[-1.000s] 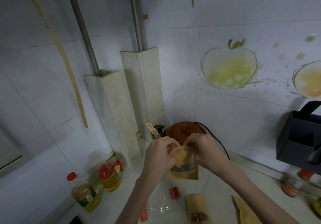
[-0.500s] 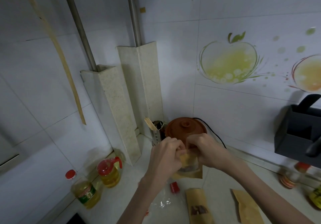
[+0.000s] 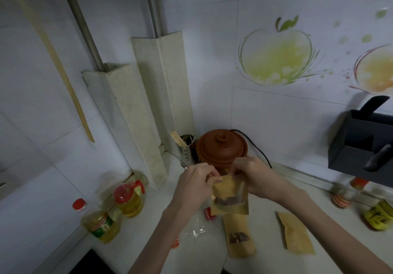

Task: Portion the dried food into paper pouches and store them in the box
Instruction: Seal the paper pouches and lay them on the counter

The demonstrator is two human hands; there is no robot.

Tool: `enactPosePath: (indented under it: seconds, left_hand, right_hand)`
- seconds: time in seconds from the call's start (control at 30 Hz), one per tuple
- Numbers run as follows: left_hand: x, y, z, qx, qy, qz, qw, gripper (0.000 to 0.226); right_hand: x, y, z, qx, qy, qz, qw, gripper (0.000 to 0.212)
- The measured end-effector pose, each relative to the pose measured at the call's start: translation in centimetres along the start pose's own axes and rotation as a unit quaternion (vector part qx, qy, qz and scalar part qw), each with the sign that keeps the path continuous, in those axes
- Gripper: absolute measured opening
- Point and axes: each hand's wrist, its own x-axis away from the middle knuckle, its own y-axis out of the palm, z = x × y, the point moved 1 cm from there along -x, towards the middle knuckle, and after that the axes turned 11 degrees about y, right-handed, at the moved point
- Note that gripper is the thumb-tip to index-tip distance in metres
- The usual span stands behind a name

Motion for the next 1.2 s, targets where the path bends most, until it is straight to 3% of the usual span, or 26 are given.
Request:
enactPosePath:
  seconds: [0.23,0.37,0.43,0.5,0.6,0.7,0.83,0.93,1.07,1.2]
  left_hand:
    - [0.8,-0.6,2.3,-0.001,0.060,0.010,0.998,0.007]
    - [-0.1,0.8,2.3,-0.004,0.034,0.001,0.999,0.009]
    - [-0.4,1.9,1.6,0.000,0.034,0.007,0.999,0.012]
    - [-0.1,3.3,0.8,0.006,0.038,0.013,0.999,0.015]
    - [1.6,6.4,-0.9,0.092,-0.064,-0.005,0.994,0.018]
    - [4.0,10.2,-2.4,0.241,-0.205,-0.051,0.947,0.013]
    - [7.3,15.1,-2.4,0.265,-0.257,-0.093,0.925,0.019]
    - [9.2,18.6,-2.1,0.301,-0.325,-0.127,0.888,0.017]
    - [9.9,22.3,-1.2,0.318,-0.329,-0.175,0.872,0.011]
    - [9.4,24.8,0.0,0.376,-0.426,-0.180,0.803,0.015]
  right_hand:
    - [2.7,-1.7,0.4,0.004,0.029,0.041,0.999,0.029]
    - [2.9,-0.7,0.8,0.010,0.070,0.054,0.996,0.026]
    - [2.9,0.5,1.6,-0.078,0.098,0.112,0.986,0.023]
    - [3.1,2.2,2.7,-0.190,0.155,0.136,0.960,0.017]
    - [4.3,6.2,5.2,-0.282,0.247,0.024,0.927,0.010]
    - [7.7,11.0,7.6,-0.359,0.322,-0.078,0.873,0.017]
    - [13.1,16.2,9.2,-0.421,0.380,-0.138,0.812,0.012]
    - [16.0,17.8,10.1,-0.454,0.430,-0.178,0.760,0.013]
    - [18.9,18.7,12.9,-0.458,0.496,-0.172,0.718,0.009]
    - [20.5,17.9,16.1,-0.422,0.607,-0.088,0.668,0.019]
